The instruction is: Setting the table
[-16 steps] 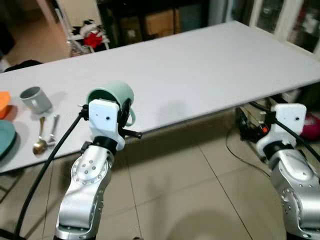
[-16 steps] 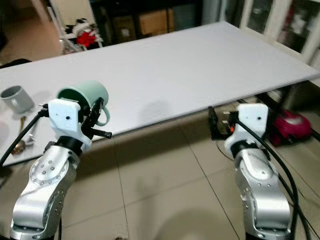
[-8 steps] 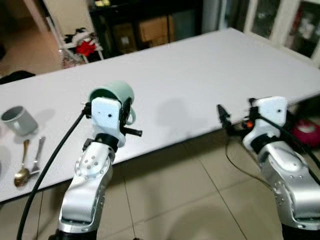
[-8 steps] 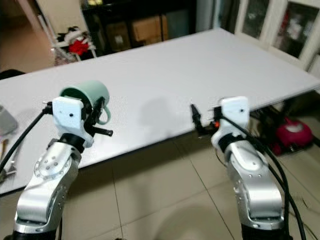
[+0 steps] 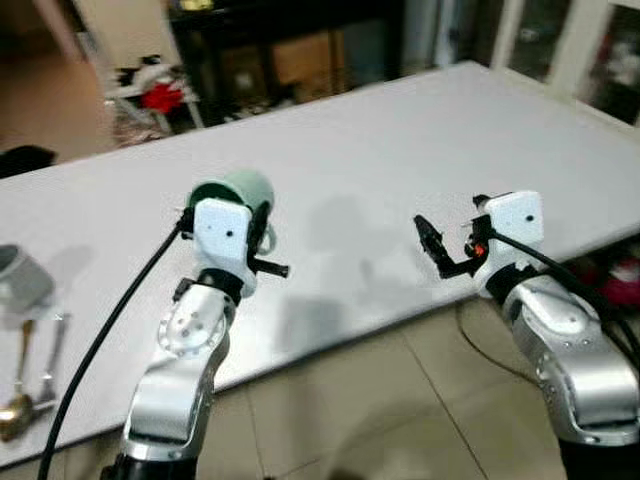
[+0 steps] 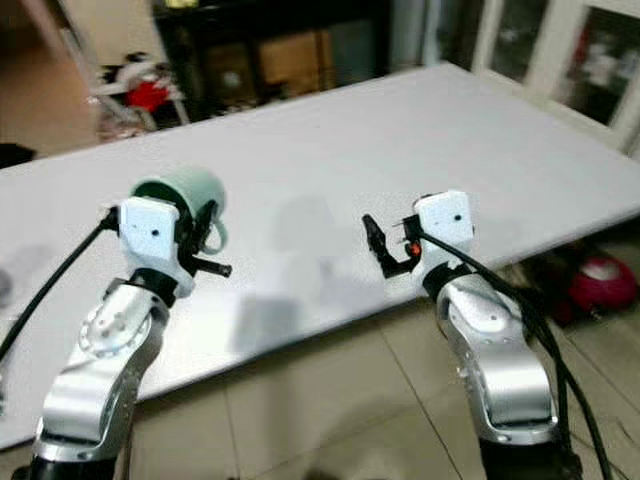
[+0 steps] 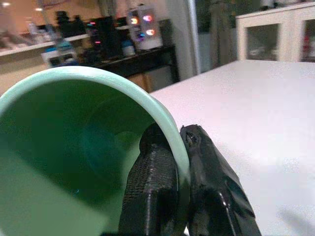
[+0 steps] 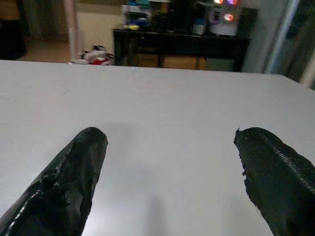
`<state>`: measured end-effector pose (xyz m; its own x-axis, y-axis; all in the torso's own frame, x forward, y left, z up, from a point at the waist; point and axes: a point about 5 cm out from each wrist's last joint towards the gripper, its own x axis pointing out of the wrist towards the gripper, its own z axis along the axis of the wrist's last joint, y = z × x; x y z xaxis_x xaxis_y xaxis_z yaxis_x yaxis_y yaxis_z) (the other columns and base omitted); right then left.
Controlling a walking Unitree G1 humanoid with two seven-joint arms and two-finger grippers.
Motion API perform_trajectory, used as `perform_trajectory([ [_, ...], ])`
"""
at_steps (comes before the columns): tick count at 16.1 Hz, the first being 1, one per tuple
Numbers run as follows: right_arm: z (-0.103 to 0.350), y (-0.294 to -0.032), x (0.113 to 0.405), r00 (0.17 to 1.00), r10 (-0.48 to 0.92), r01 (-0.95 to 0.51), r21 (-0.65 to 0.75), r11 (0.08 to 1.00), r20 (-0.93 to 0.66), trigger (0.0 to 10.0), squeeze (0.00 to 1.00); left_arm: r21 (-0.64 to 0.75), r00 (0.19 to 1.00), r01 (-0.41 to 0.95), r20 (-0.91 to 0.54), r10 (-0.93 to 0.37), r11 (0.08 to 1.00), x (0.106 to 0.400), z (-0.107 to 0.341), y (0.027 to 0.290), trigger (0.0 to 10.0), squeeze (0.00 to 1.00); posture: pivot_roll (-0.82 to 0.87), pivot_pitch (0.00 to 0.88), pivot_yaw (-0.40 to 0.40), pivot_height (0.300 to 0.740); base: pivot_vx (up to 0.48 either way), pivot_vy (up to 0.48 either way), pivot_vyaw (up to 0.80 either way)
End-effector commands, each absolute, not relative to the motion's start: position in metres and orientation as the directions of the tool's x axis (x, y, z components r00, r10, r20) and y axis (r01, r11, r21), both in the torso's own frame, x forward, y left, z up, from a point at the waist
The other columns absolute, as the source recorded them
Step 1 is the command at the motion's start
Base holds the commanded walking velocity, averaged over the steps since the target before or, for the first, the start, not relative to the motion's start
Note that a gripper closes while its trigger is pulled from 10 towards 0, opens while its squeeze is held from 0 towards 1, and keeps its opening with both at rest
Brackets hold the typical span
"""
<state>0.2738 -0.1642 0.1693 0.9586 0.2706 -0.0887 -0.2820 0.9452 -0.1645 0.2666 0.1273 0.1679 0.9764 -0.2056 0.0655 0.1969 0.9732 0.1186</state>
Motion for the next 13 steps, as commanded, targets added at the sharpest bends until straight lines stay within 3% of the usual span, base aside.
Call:
perform_trajectory([
  [1, 0.171, -0.156, 0.274, 0.95, 0.305, -0.313, -0.152, 0.938, -0.074, 10.0, 0.0, 0.142, 0.982, 0.165, 0.067, -0.175, 0.976, 0.266, 0.169, 0.139, 10.0, 0.0, -0.14, 0.0, 0.103, 0.74, 0.39, 0.0, 0.0],
  [3, 0.17, -0.157, 0.273, 0.934, 0.345, -0.356, -0.184, 0.916, -0.093, 10.0, 0.0, 0.155, 0.978, 0.196, 0.038, -0.204, 0.968, 0.269, 0.168, 0.137, 10.0, 0.0, -0.14, 0.0, 0.112, 0.74, 0.366, 0.0, 0.0],
  [6, 0.174, -0.159, 0.273, 0.902, 0.419, -0.432, -0.195, 0.88, -0.106, 10.0, 0.0, 0.212, 0.964, 0.259, 0.0, -0.265, 0.942, 0.283, 0.168, 0.137, 10.0, 0.0, -0.13, 0.0, 0.119, 0.74, 0.0, 0.0, 0.0],
  [11, 0.177, -0.156, 0.275, 0.855, 0.504, -0.518, -0.198, 0.832, -0.119, 10.0, 0.0, 0.378, 0.85, 0.526, -0.23, -0.473, 0.762, 0.331, 0.165, 0.137, 10.0, 0.0, -0.14, 0.0, 0.158, 0.74, 0.0, 0.0, 0.0],
  [13, 0.176, -0.154, 0.275, 0.836, 0.533, -0.548, -0.214, 0.809, -0.129, 10.0, 0.0, 0.426, 0.841, 0.54, -0.24, -0.485, 0.726, 0.347, 0.17, 0.137, 10.0, 0.0, -0.14, 0.0, 0.176, 0.74, 0.0, 0.0, 0.0],
])
